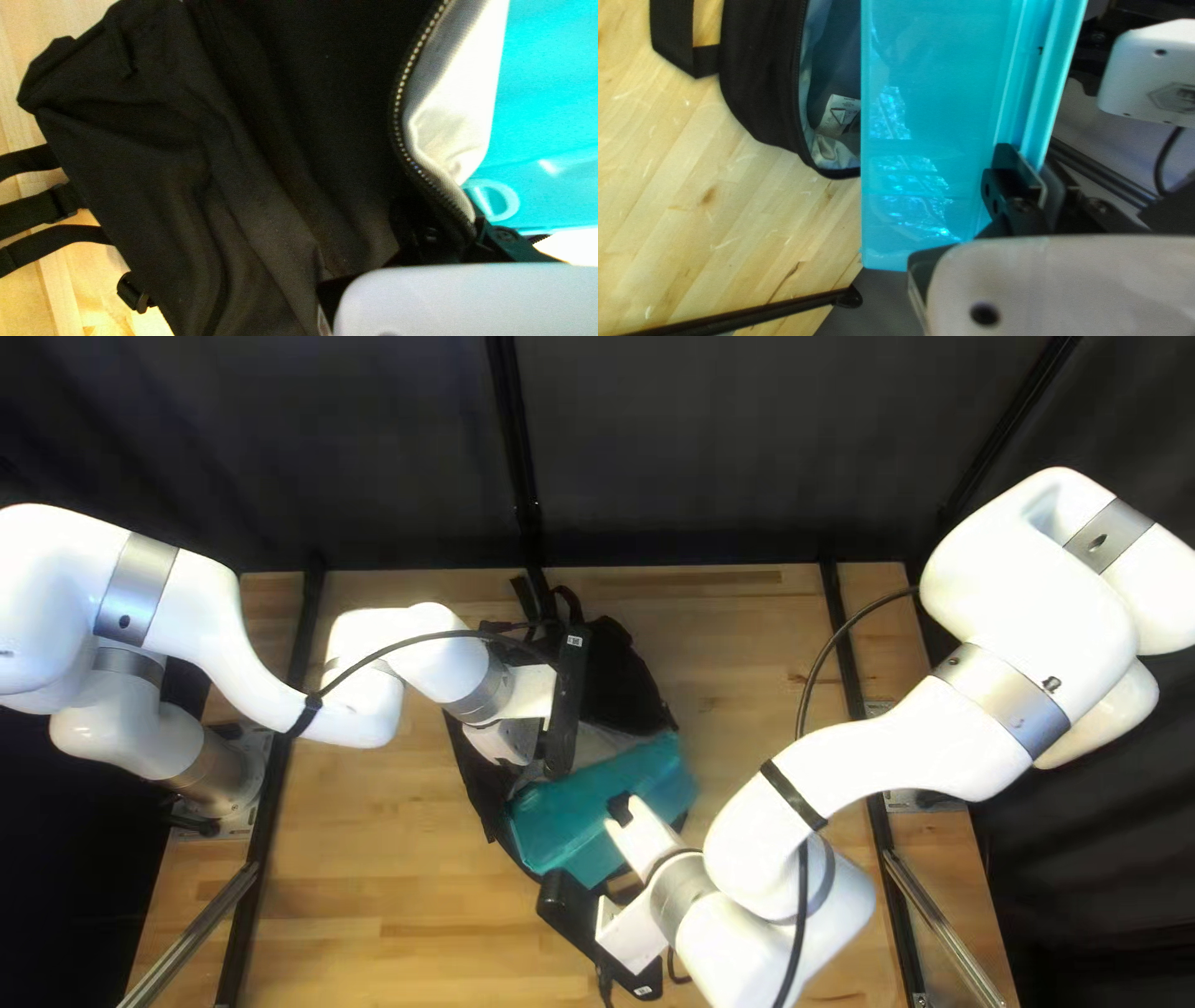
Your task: Remove a lunch box from a kids backpack
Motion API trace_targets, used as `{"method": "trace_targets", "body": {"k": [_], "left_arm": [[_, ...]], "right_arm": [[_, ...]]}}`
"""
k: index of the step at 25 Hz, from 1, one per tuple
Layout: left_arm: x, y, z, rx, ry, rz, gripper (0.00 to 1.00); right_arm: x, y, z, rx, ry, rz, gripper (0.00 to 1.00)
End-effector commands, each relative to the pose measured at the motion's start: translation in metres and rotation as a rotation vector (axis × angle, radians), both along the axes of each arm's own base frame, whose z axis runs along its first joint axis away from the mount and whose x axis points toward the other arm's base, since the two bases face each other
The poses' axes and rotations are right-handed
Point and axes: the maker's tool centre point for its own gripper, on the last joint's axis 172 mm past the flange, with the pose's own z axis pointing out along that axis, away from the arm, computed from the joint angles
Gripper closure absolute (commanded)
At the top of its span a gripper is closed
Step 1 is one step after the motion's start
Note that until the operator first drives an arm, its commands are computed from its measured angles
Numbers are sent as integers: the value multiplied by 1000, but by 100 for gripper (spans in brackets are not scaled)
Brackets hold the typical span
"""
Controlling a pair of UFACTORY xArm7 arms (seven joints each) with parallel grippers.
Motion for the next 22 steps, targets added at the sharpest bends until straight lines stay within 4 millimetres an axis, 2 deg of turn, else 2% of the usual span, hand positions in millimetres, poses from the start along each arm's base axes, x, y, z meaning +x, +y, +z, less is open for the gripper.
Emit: {"method": "trace_targets", "body": {"k": [1,10,15,18,22], "left_arm": [[-2,0,-1,-2,0,0,100],[-16,1,0,0,18,-1,100],[-24,0,0,2,33,-5,100],[-37,-3,3,5,44,-5,100],[-55,-4,4,12,57,5,100]], "right_arm": [[-15,3,9,-13,8,8,100],[-46,5,36,-38,39,29,100],[-72,1,55,-43,69,33,100],[-96,-9,67,-44,93,20,100],[-122,-37,67,-30,135,-8,100]]}}
